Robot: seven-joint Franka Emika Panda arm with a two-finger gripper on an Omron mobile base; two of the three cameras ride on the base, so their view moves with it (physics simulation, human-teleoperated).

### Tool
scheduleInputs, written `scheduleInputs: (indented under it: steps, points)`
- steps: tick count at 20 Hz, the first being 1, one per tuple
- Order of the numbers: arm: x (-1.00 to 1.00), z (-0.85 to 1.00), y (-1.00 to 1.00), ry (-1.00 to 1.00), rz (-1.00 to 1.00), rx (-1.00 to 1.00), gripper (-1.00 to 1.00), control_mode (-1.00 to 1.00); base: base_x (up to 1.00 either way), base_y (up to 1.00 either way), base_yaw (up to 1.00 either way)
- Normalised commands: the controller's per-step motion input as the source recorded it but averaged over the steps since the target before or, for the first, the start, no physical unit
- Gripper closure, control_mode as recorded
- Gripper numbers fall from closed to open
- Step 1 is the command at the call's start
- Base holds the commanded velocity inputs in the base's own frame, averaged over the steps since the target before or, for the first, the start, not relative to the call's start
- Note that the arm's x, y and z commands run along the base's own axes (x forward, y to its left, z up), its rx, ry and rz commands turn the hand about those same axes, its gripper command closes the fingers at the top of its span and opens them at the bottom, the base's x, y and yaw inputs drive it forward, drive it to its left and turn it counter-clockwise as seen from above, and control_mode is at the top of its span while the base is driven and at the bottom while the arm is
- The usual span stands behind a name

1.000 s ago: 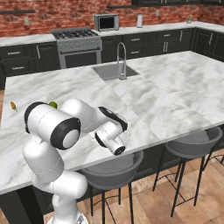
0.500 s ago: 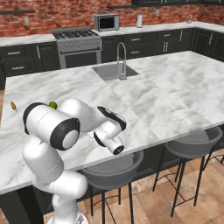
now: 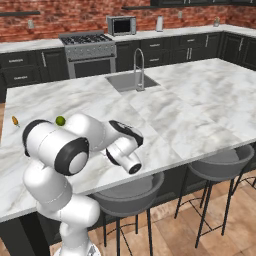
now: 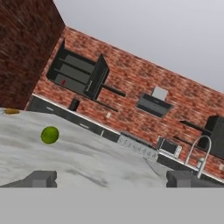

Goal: Move the ketchup and ketchup from the cabinet to the dining counter.

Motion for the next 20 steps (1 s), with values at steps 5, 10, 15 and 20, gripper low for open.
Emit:
scheduleInputs:
  steps: [5,10,15,20]
  points:
    - [-0.01,0.24,0.04,0.00,0.00,0.00,-1.00,-1.00,0.00,0.00,0.00]
    - [-0.10,0.26,0.02,0.00,-0.04,0.00,-1.00,-1.00,0.00,0.00,0.00]
    - [-0.22,0.30,0.00,0.00,-0.10,0.01,-1.00,-1.00,0.00,0.00,0.00]
    - [-0.38,0.34,0.07,0.04,-0.16,0.00,-1.00,-1.00,0.00,0.00,0.00]
